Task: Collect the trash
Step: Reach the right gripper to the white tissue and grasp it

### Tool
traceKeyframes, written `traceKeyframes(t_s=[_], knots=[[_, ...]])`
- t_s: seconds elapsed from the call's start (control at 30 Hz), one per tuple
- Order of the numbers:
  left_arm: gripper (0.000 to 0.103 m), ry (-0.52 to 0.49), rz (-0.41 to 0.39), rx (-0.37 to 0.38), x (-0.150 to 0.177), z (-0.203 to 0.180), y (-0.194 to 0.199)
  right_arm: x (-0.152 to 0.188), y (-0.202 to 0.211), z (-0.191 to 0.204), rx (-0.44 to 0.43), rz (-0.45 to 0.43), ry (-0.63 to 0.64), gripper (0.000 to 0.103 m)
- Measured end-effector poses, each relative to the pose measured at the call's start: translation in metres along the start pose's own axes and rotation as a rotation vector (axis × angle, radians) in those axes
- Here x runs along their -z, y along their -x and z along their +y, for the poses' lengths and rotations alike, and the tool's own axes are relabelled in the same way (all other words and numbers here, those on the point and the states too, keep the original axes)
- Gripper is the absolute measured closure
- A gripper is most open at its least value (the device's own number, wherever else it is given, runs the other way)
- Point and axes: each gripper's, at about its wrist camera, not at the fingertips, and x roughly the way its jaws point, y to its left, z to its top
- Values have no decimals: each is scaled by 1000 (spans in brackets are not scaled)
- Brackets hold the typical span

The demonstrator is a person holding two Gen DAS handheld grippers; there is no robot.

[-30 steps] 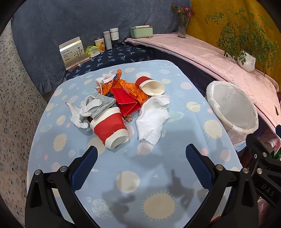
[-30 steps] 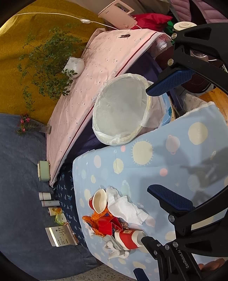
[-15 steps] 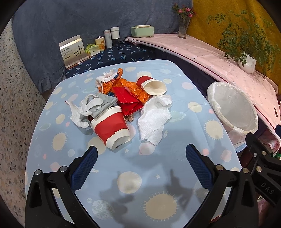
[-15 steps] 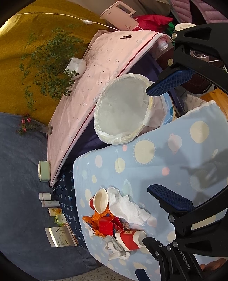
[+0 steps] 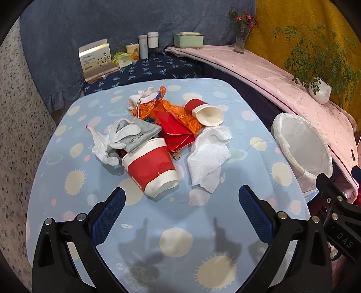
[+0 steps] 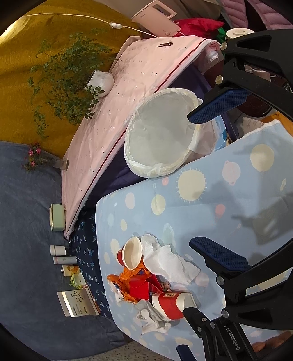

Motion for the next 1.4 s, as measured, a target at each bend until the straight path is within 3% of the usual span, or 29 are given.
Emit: traceKeyframes(t_s=[0.23, 0.47, 0.6, 0.7, 0.93, 1.0, 1.07, 1.17, 1.27, 1.4], knots=[[7, 65, -5, 5, -7, 41, -18, -4, -12, 24, -39, -3, 1, 7], [7, 85, 39, 9, -8, 72, -50, -7, -28, 52, -67, 7, 14, 7], [7, 117, 89, 68, -7, 84, -66, -6, -41, 66, -82, 33, 21, 7], [7, 167, 100, 98, -11, 87, -74, -6, -47, 74, -72, 38, 28, 7], [8, 151, 159, 83, -20, 68, -106, -15, -62, 83, -99, 52, 1, 7], [15, 165, 178, 82, -20, 69, -114, -17, -70, 87, -114, 71, -6, 7], [29, 179, 200, 104, -19, 73, -119, -18, -77, 92, -121, 80, -4, 7], [37, 185, 211, 130, -18, 76, -122, -20, -88, 103, -128, 91, 7, 8], [39, 173, 203, 135, -16, 79, -118, -22, -99, 112, -160, 106, 9, 11], [42, 188, 197, 153, -12, 90, -111, -24, -117, 124, -194, 143, 2, 23]])
